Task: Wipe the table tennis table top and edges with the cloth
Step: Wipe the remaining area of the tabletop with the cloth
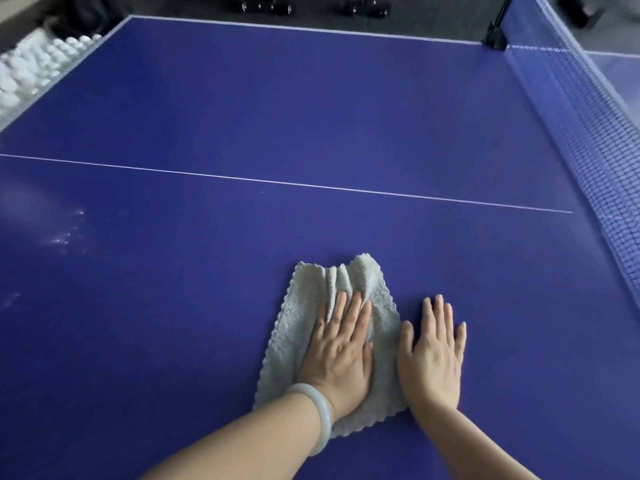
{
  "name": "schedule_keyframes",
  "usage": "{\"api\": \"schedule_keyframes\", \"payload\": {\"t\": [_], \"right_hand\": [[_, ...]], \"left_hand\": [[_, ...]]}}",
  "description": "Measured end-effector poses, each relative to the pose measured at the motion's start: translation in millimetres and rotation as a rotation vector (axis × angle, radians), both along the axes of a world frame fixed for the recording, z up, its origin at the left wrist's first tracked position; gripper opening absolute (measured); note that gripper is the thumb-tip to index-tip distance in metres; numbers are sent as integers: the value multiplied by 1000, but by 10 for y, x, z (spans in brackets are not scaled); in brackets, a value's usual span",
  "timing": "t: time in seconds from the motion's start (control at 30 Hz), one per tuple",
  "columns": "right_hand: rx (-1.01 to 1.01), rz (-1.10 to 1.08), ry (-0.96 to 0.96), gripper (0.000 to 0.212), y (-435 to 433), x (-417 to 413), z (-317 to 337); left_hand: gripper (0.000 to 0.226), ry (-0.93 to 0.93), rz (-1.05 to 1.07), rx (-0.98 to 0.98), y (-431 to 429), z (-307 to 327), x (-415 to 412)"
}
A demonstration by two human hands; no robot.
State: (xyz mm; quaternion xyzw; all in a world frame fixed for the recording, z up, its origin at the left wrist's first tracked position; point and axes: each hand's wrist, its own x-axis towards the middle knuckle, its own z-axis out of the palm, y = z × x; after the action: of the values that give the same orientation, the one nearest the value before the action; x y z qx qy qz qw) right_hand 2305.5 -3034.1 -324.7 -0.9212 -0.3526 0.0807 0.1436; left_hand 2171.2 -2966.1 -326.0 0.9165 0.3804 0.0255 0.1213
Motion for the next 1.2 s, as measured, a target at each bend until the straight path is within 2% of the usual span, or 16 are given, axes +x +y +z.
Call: {"api": "schedule_keyframes", "payload": {"t": [0.07, 0.13, 0.27, 0.43, 0.63, 0.8, 0.87, 0.97, 1.07, 1.2], "right_hand": [[-20, 9, -18, 65, 18, -16, -3], [-41, 9, -28, 67, 15, -57, -21], [-73, 23, -18, 74, 11, -8, -24], [-119, 89, -39, 79, -24, 8, -71], [-83, 72, -36, 73, -41, 17, -55], [-45, 77, -7, 70, -35, -6, -34], [-46, 86, -6, 70, -42, 10, -33], [-53, 80, -17, 71, -31, 2, -41], [-59, 78, -22, 72, -30, 3, -51], [-60, 75, -39, 73, -29, 5, -81]], "left_hand": [[60, 38, -166, 47, 245, -1, -141], [60, 82, -229, 57, 565, -25, -381], [60, 140, -17, 120, 812, -36, -686], [63, 147, 34, 114, 769, 2, -644], [66, 188, 266, -4, 256, 36, -99], [58, 209, 25, 68, -261, 76, -729], [55, 222, -51, 53, -185, 155, -1046], [50, 139, -138, 87, 218, 277, -1209], [60, 184, -21, 63, 483, 280, -1016], [65, 260, 197, 29, 381, 5, -750]]}}
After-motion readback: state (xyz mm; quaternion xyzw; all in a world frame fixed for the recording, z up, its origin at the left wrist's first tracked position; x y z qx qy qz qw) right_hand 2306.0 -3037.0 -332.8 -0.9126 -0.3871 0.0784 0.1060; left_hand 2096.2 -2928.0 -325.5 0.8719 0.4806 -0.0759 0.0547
